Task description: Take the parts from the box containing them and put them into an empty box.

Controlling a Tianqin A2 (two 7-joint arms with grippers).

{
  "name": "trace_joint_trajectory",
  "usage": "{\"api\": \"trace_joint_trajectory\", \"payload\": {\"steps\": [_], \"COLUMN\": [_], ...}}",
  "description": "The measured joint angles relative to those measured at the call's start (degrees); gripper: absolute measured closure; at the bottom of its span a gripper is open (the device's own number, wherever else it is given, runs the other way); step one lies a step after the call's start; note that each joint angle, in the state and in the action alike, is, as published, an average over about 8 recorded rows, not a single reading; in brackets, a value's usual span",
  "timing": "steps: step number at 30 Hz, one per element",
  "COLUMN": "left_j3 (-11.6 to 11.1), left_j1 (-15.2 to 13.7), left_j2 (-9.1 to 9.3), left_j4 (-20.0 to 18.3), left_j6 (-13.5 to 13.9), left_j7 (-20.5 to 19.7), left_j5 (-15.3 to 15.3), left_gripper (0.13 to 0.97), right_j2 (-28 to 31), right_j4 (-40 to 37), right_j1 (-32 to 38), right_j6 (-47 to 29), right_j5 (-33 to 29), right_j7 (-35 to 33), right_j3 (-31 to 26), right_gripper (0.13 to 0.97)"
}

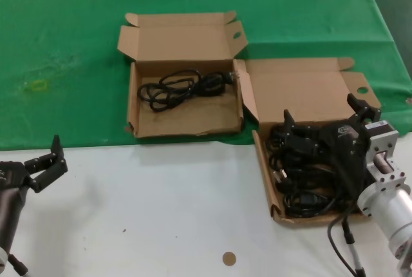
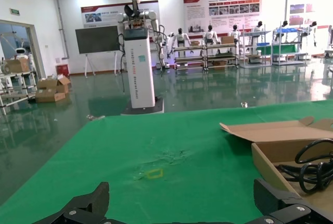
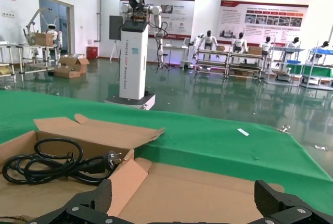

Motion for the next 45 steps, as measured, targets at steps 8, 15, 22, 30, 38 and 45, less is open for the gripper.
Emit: {"api": "trace_joint_trajectory", "payload": {"steps": [8,15,22,30,38,45], "left_j3": [0.0,0.0,0.0,0.0,0.0,0.0], "left_j1": [0.0,0.0,0.0,0.0,0.0,0.0], "left_j2": [0.00,0.00,0.00,0.00,0.00,0.00], "left_j4": [0.0,0.0,0.0,0.0,0.0,0.0], "left_j6": [0.0,0.0,0.0,0.0,0.0,0.0], "left_j7": [0.0,0.0,0.0,0.0,0.0,0.0], "left_j5": [0.0,0.0,0.0,0.0,0.0,0.0], "left_gripper": [0.132,0.132,0.132,0.132,0.132,0.132], "right_j2": [0.0,0.0,0.0,0.0,0.0,0.0], "right_j4": [0.0,0.0,0.0,0.0,0.0,0.0], "right_j1": [0.0,0.0,0.0,0.0,0.0,0.0], "right_j6": [0.0,0.0,0.0,0.0,0.0,0.0], "right_j5": [0.0,0.0,0.0,0.0,0.0,0.0], "right_j7": [0.0,0.0,0.0,0.0,0.0,0.0], "right_j3": [0.0,0.0,0.0,0.0,0.0,0.0], "right_gripper": [0.129,0.129,0.129,0.129,0.129,0.129]}}
